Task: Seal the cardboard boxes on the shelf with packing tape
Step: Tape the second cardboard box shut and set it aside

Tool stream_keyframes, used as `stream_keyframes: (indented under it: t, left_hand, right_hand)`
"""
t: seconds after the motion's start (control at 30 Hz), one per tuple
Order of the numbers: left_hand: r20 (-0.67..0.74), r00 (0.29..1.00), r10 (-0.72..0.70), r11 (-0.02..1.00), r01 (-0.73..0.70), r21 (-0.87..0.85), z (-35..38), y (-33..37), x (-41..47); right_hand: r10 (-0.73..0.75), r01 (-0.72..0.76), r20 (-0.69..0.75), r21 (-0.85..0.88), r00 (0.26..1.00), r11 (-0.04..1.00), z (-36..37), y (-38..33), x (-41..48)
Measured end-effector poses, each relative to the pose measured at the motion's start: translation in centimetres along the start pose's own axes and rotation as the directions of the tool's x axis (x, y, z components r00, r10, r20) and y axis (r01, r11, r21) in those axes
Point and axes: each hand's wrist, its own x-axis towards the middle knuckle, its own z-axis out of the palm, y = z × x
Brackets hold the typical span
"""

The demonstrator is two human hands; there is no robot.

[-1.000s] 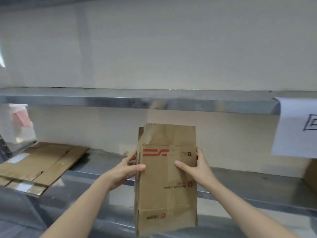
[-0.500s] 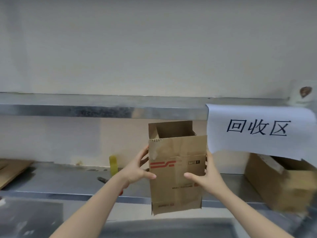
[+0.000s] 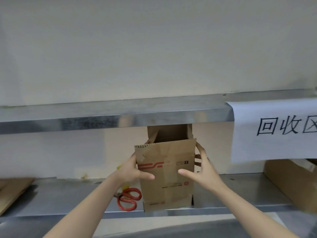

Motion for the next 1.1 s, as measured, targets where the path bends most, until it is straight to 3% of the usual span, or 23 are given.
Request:
stream_keyframes:
  t: [0.17,0.3,0.47,0.7,0.83,1.0,1.1]
  left_hand:
    - [-0.024,0.995,0.096,0.994,-0.094,0.054,-0.3,0.7,-0.2]
    - [-0.056,0.986,0.16,0.987,-0.161,-0.014,0.9,1.5,-0.4]
    - [-0.155,0.988,0.026,0.985,-0.052,-0.166,1.0,2.1,-0.1]
    - [-0.268,0.963,-0.031,0.992,-0.004,-0.128,1.5,2.2,1.1]
    - [-0.287,0.954,-0.083,0.989,0.045,-0.139,1.5,2.3,2.1]
    - [-0.207,0.968,-0.143,0.981,0.112,-0.156,0.0,2.4,3.7]
    - [-0.139,0.986,-0.095,0.995,0.093,-0.018,-0.8,2.7,4.8]
  right_hand:
    - [0.011,-0.014,-0.028,-0.124,1.0,0.992,0.1,-0.2,0.5]
    - [-0.026,0.025,-0.009,-0.104,1.0,0.994,-0.5,-1.0,0.5]
    - [0.0,0.002,-0.046,0.043,0.999,0.999,-1.2,-2.3,1.2]
    - [0.076,-0.089,-0.171,-0.074,0.982,0.993,-1.4,-2.2,3.7]
    - [0.122,-0.123,-0.17,0.005,0.978,0.992,-1.4,-2.0,4.6]
    - [0.146,-0.144,-0.06,0.031,0.987,0.989,-1.7,-1.9,5.6]
    - [0.161,-0.161,-0.003,-0.033,0.987,0.986,-2.2,-2.2,6.3]
